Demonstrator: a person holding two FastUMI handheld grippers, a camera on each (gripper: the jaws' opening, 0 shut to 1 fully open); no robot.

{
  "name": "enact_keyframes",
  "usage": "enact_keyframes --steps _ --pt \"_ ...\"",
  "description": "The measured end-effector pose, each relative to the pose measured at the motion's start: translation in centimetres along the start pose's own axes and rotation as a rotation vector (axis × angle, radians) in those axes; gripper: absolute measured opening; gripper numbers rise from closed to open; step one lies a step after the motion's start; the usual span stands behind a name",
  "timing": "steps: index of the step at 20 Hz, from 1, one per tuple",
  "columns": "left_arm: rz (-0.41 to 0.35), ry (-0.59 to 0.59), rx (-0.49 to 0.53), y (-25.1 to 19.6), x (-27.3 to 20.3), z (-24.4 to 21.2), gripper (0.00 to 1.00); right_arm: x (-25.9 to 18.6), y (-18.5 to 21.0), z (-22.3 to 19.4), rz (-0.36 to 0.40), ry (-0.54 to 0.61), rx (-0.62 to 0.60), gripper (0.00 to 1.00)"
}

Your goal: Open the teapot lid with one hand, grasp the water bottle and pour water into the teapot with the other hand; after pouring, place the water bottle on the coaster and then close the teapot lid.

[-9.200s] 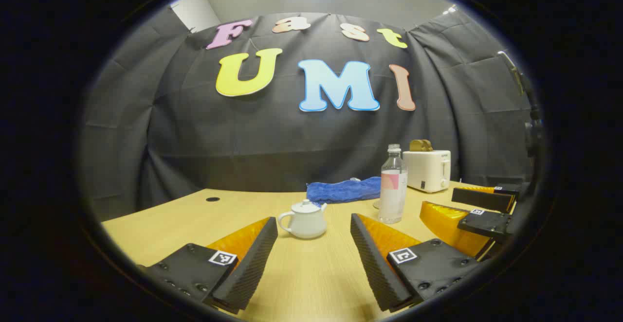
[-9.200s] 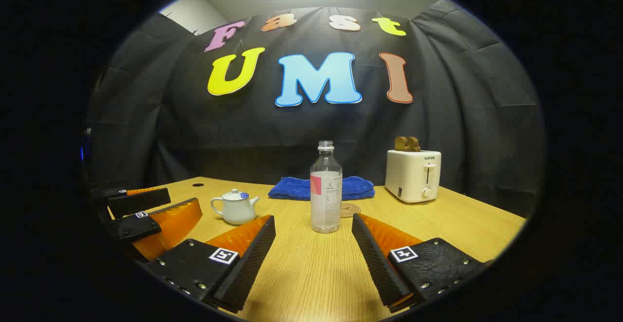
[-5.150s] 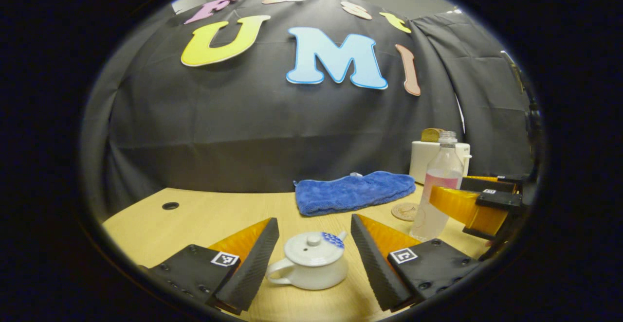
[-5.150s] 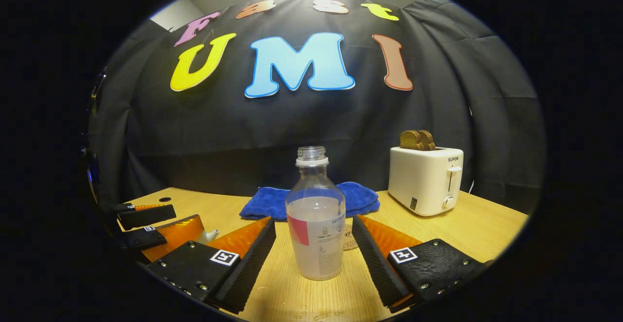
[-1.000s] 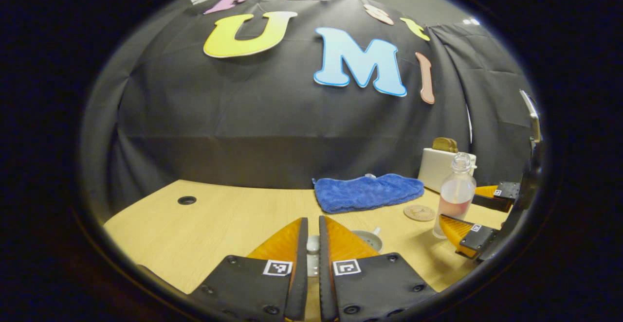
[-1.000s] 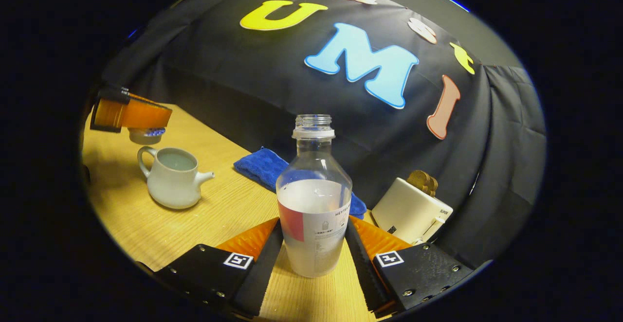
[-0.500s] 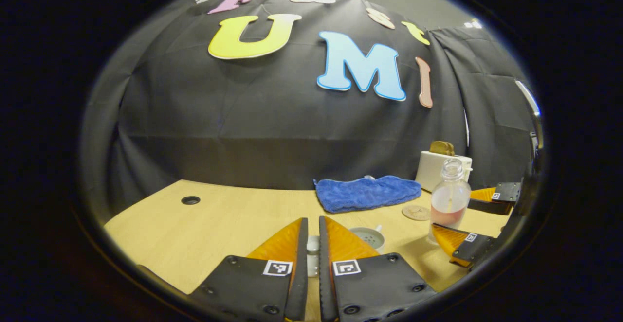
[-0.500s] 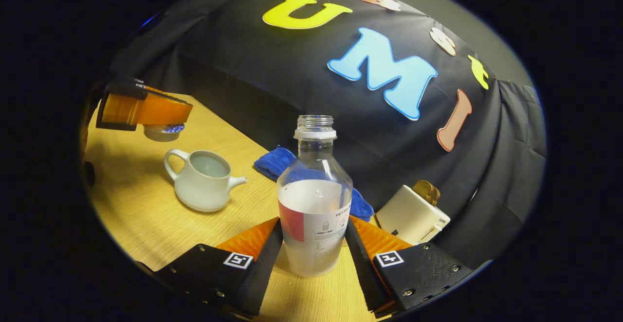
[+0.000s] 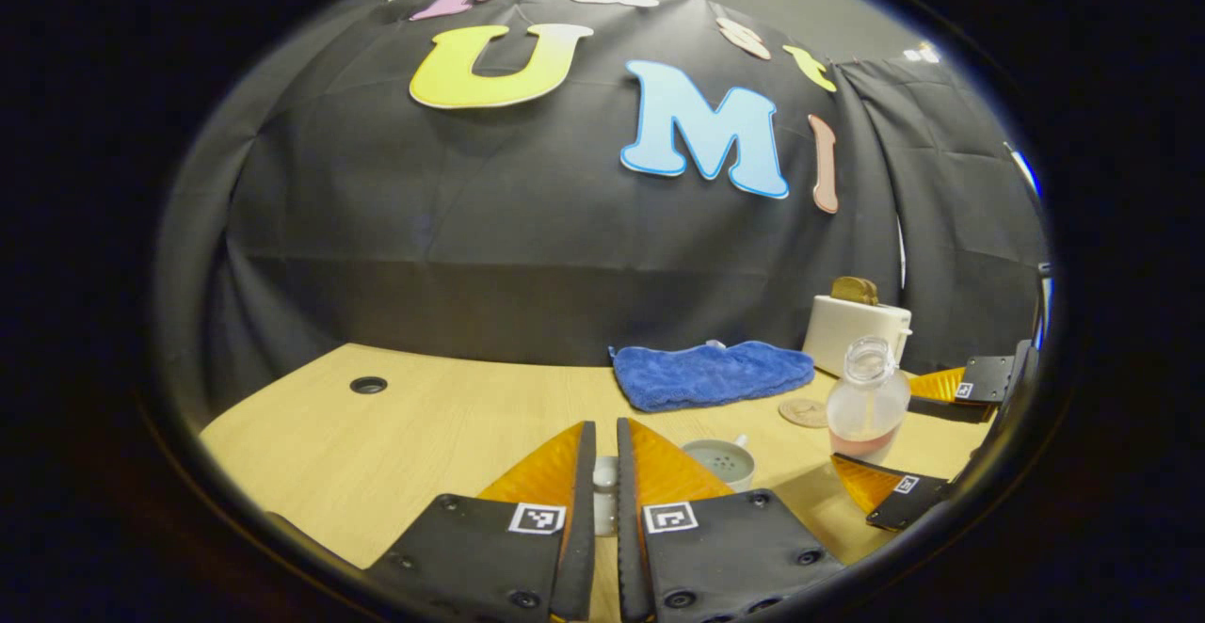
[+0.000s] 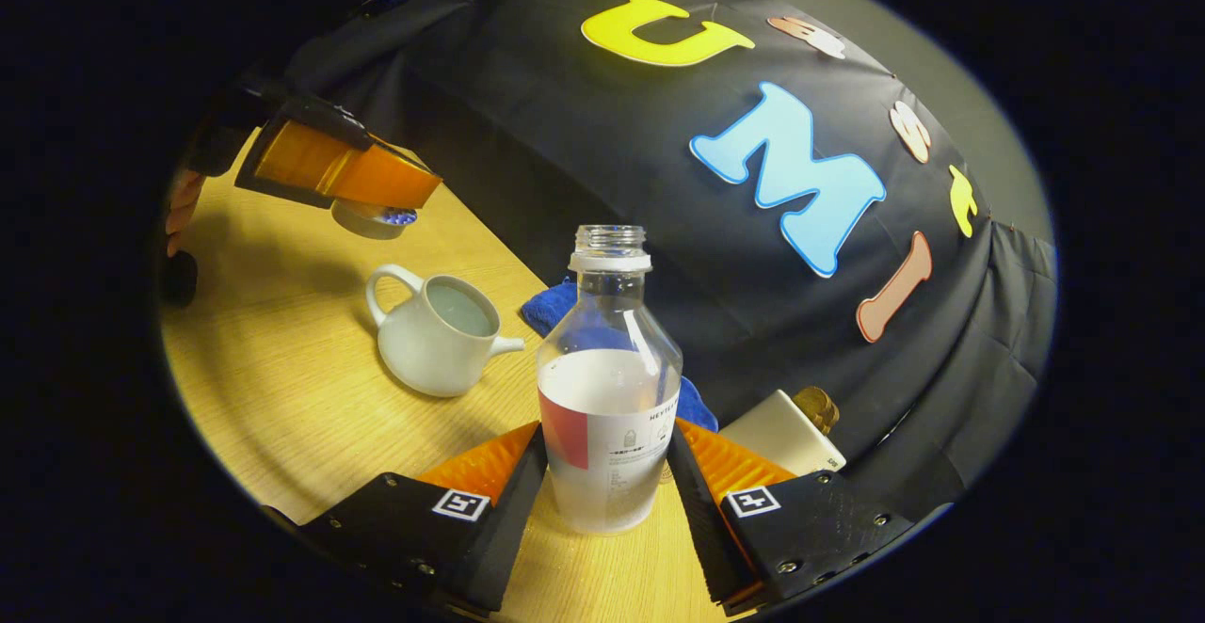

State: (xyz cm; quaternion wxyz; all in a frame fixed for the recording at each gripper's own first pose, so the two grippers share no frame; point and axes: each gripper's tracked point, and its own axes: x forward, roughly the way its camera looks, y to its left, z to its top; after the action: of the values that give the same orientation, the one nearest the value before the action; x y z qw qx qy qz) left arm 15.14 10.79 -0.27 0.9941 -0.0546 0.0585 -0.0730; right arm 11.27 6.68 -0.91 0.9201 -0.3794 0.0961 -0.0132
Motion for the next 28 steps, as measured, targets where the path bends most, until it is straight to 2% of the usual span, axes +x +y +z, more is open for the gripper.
enact_keyframes --steps 2,4,8,12,17,24,27,28 --pt "-0.002 -0.006 0.005 0.4 -0.1 0.5 0.16 0.2 0.8 -0.1 0.021 -0.01 -0.056 0.76" --pt "-0.008 0.001 -0.018 1.0 -0.3 0.6 0.17 0.2 0.6 -0.7 0.004 0.002 -0.14 0.76" --pt "-0.001 0.015 -0.016 1.7 -0.1 -0.1 0.17 1.0 -0.5 -2.1 -0.045 0.03 -0.199 0.76" --pt "0.004 0.053 -0.024 2.4 0.5 -1.7 0.17 2.6 -2.0 -3.3 -0.073 0.042 -0.203 0.76" --pt "0.042 0.041 -0.043 4.3 0.0 -1.2 0.17 3.4 -2.9 -2.4 -0.12 0.008 -0.332 0.76" --pt "0.064 0.051 -0.076 7.8 -1.7 -1.4 0.17 4.2 -2.9 0.0 -0.189 -0.03 -0.575 0.76" --pt "0.071 0.048 -0.089 8.8 -1.7 -1.0 0.17 4.5 -3.3 0.4 -0.226 0.014 -0.76 0.76" --pt "0.072 0.043 -0.099 8.9 -1.9 -0.9 0.17 4.5 -3.2 0.8 -0.234 -0.003 -0.759 0.77"
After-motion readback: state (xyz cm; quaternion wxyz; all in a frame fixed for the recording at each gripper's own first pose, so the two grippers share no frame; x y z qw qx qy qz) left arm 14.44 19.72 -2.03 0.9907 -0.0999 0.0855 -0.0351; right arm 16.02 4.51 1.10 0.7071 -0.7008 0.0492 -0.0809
